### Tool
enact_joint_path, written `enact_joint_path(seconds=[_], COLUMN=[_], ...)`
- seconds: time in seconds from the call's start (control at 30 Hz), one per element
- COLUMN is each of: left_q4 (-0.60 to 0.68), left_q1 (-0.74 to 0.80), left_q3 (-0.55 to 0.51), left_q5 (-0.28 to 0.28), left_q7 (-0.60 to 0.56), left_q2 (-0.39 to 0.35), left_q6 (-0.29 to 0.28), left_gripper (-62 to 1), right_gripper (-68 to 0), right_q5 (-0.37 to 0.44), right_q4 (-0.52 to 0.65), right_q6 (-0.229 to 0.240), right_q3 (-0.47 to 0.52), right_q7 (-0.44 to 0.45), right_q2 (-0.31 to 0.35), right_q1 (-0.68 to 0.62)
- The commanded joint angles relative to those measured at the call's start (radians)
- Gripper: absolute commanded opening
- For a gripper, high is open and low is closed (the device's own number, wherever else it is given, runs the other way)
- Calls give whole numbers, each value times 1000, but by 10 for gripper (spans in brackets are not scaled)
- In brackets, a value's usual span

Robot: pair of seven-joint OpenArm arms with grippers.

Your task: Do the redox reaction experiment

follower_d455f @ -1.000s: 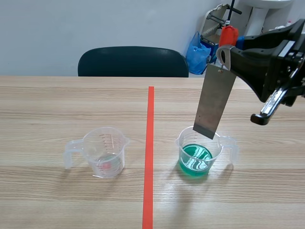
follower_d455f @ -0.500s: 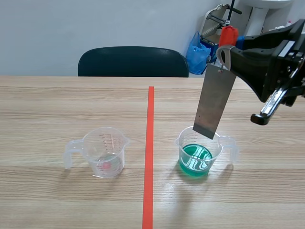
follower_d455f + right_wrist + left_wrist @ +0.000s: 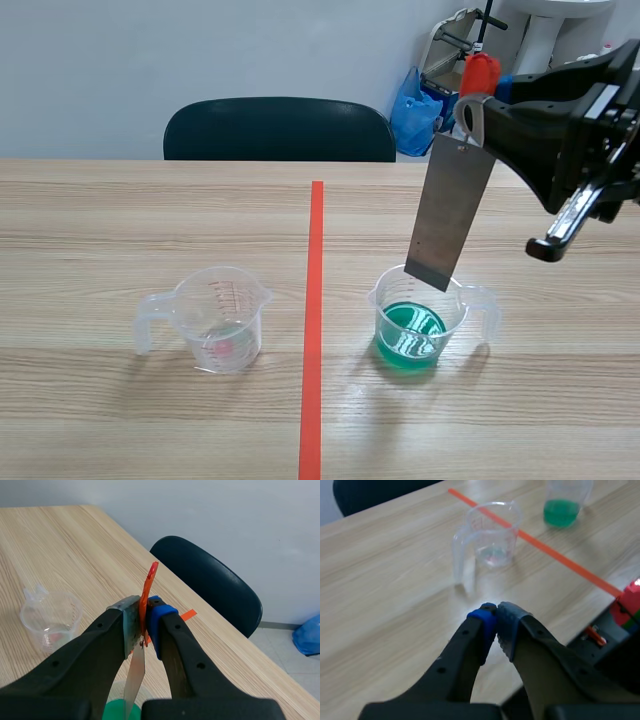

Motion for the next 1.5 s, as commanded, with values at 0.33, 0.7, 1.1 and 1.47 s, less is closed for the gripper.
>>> enact_joint_path(seconds=[0.33,0.7,1.1,1.47], left_q4=[8,-10,-175,-211], left_q1=[-678,-1156,-1314,-1352], left_q3=[523,967,1117,1158], left_q5=[-248,-370,-370,-370], left_q7=[452,737,779,827], left_q2=[-132,15,214,313], left_q6=[-48,13,43,38], left_gripper=[-584,-584,-583,-582], right_gripper=[-669,-669,-669,-669], right_q5=[8,8,8,8], right_q4=[15,15,15,15], right_q6=[-3,-3,-3,-3], right_q3=[12,12,12,12], right_q7=[16,16,16,16], right_q2=[5,5,5,5], right_q1=[9,9,9,9])
